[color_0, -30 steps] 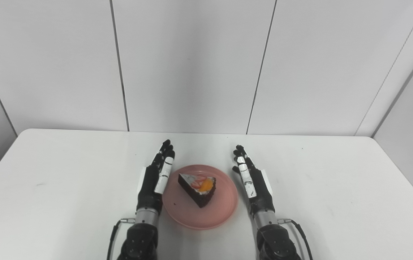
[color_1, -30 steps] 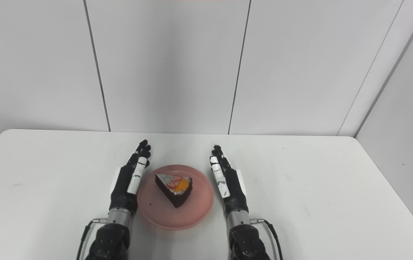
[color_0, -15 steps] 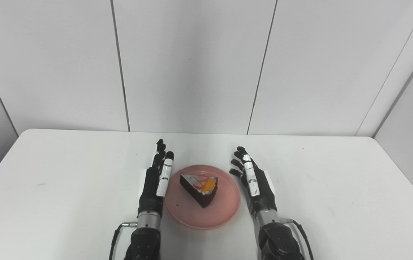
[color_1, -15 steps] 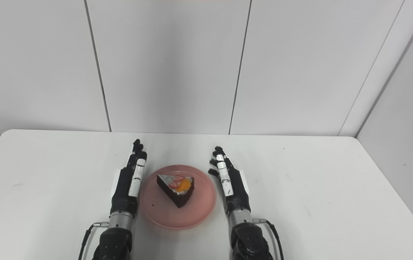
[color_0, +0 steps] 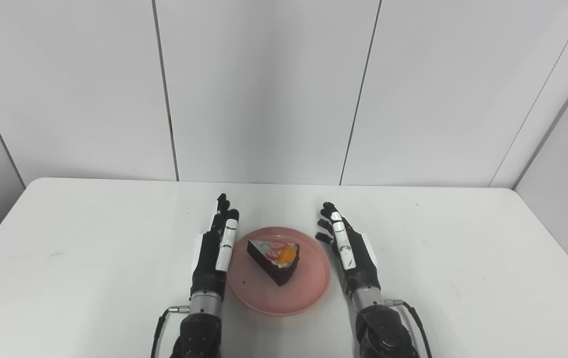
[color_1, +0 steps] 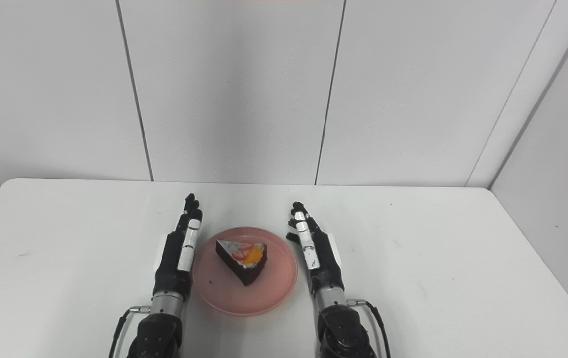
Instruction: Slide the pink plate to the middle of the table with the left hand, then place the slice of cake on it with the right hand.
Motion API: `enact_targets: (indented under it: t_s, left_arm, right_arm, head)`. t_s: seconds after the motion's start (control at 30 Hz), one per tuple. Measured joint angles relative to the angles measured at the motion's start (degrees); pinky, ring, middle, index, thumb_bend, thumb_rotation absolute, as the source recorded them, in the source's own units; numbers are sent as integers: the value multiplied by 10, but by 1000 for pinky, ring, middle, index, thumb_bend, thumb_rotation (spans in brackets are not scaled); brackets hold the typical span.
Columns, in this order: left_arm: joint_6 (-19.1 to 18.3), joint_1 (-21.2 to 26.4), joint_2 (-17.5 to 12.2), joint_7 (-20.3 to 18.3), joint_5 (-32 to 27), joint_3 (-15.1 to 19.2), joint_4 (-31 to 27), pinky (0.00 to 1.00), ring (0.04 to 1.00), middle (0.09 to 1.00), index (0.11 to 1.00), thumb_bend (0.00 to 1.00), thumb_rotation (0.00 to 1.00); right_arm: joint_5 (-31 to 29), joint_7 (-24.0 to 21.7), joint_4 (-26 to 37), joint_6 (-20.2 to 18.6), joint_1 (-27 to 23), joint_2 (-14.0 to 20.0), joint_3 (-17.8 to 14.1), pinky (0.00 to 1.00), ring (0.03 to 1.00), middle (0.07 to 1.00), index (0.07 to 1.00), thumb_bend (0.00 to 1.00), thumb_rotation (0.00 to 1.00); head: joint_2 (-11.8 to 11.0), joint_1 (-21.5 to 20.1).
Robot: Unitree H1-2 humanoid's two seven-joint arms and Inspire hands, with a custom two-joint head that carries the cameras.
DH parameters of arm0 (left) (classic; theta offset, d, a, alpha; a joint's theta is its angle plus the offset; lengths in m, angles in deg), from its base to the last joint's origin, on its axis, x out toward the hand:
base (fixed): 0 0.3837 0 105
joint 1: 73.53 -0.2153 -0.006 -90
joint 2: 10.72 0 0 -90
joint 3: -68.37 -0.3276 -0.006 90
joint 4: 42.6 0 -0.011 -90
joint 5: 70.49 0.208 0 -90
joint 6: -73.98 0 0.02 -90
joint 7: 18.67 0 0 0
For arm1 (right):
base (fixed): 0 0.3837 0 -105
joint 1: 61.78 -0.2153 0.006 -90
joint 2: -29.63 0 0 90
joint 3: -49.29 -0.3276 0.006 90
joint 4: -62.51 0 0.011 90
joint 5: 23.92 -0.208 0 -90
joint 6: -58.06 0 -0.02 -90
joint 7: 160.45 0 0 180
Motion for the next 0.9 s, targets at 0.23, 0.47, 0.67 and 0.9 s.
enact_targets:
  t_s: [0.23, 0.47, 0.67, 0.9]
  left_arm:
    - [-15, -3, 0, -1, -2, 0, -8, 1000, 1000, 1000, 1000, 545, 1000]
    - [-17, -5, 0, -2, -6, 0, -12, 1000, 998, 1000, 1000, 529, 1000]
    - [-18, -6, 0, -2, -7, -1, -14, 998, 992, 995, 1000, 520, 1000]
    - [-18, -5, 0, -2, -14, 0, -10, 1000, 994, 992, 1000, 520, 1000]
  right_arm:
    - [5, 1, 2, 0, 2, -3, 0, 806, 878, 901, 881, 736, 1000]
    - [24, 9, 2, 2, 4, -3, 3, 980, 948, 977, 909, 765, 1000]
    - [26, 9, -3, 19, 6, -3, 3, 991, 968, 979, 932, 818, 1000]
    - [-9, -13, -22, 64, 7, -5, -4, 961, 930, 946, 931, 793, 1000]
  head:
    - [0, 0]
    - [1, 0]
    - [2, -1]
    - [2, -1]
